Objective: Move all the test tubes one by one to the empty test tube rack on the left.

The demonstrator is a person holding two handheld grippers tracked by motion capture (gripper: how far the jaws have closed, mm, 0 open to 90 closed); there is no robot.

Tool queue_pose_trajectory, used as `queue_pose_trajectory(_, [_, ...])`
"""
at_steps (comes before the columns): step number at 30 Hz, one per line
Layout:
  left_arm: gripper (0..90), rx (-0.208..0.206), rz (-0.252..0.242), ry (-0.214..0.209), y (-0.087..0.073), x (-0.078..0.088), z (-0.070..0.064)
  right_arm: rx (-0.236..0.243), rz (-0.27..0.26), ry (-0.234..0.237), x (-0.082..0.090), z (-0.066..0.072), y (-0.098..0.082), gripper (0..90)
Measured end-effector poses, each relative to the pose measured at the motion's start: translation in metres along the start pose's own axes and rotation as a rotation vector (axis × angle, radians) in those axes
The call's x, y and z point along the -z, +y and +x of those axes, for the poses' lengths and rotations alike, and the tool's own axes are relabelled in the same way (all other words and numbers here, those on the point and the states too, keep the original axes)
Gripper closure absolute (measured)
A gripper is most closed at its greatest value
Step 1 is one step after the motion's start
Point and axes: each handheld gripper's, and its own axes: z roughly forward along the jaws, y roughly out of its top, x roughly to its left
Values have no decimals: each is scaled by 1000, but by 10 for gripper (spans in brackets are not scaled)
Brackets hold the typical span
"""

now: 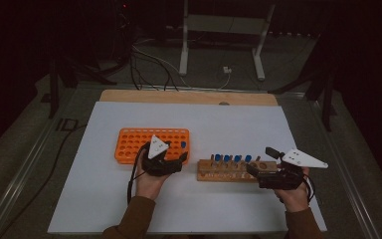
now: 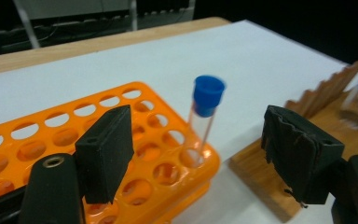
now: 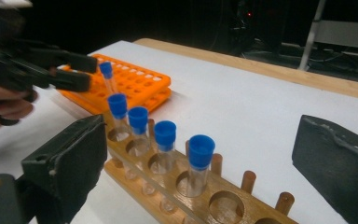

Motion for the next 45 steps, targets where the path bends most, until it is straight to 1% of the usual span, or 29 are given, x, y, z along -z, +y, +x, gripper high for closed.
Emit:
queue_pose_trajectory(1, [189, 3, -4, -7, 0, 2, -1, 4, 16, -5, -3, -1, -2, 71])
queue_pose_trajectory(2, [189, 4, -7, -11, 0, 4, -1, 4, 16, -5, -3, -1, -2, 71])
queue_pose_trajectory(5, [147, 9, -22, -21, 1, 9, -4, -1, 33, -9, -7, -1, -5, 94])
queue_pose_trajectory(7, [70, 10, -26, -25, 2, 11, -6, -3, 49, -12, -10, -2, -6, 146])
queue_pose_trajectory(9, [18, 14, -35, -23, 3, 13, -6, 5, 75, -24, -14, -2, -8, 181])
queue_pose_trajectory(10, [16, 15, -40, -20, 3, 15, -5, 8, 81, -20, -16, -2, -10, 220])
queue_pose_trajectory(11, [13, 16, -42, -18, 3, 15, -5, 22, 98, -21, -20, -2, -13, 313])
queue_pose_trajectory(12, [13, 16, -44, -20, 4, 16, -5, 22, 98, -21, -20, -2, -13, 313])
queue_pose_trajectory(15, [13, 15, -42, -28, 3, 18, -5, 42, 111, -23, -24, -1, -17, 442])
queue_pose_trajectory(16, [13, 19, -44, -29, 3, 18, -5, 48, 117, -20, -25, 0, -18, 499])
queue_pose_trajectory(17, [13, 18, -48, -31, 3, 19, -6, 48, 117, -20, -25, 0, -18, 499])
queue_pose_trajectory(18, [13, 19, -48, -33, 3, 20, -6, 55, 117, -26, -26, 0, -19, 529])
queue_pose_trajectory(19, [13, 23, -51, -37, 4, 20, -6, 63, 118, -21, -26, -1, -20, 583])
queue_pose_trajectory(20, [13, 21, -52, -37, 4, 21, -6, 63, 118, -21, -26, -1, -20, 583])
queue_pose_trajectory(21, [13, 19, -53, -38, 4, 21, -7, 76, 116, -21, -27, 0, -20, 616])
queue_pose_trajectory(22, [13, 19, -54, -40, 5, 21, -7, 76, 116, -21, -27, 0, -20, 616])
queue_pose_trajectory(23, [13, 19, -54, -42, 5, 21, -8, 76, 117, -23, -27, 1, -20, 636])
queue_pose_trajectory(24, [13, 18, -55, -43, 5, 21, -8, 85, 120, -18, -29, 2, -21, 658])
queue_pose_trajectory(26, [13, 20, -58, -46, 5, 21, -8, 92, 124, -22, -30, 3, -21, 673])
queue_pose_trajectory(28, [13, 20, -57, -46, 5, 22, -9, 104, 133, -25, -32, 4, -22, 705])
queue_pose_trajectory(29, [13, 20, -57, -48, 5, 22, -9, 117, 135, -37, -33, 6, -22, 742])
queue_pose_trajectory(30, [13, 20, -57, -49, 5, 22, -9, 120, 134, -40, -33, 6, -22, 750])
queue_pose_trajectory(34, [13, 22, -61, -53, 6, 23, -10, 131, 134, -43, -33, 8, -23, 759])
queue_pose_trajectory(39, [14, 14, -55, -67, 6, 22, -12, 135, 132, -42, -32, 9, -21, 770])
queue_pose_trajectory(45, [14, -6, -52, -85, 8, 21, -17, 109, 107, -39, -28, 8, -15, 770])
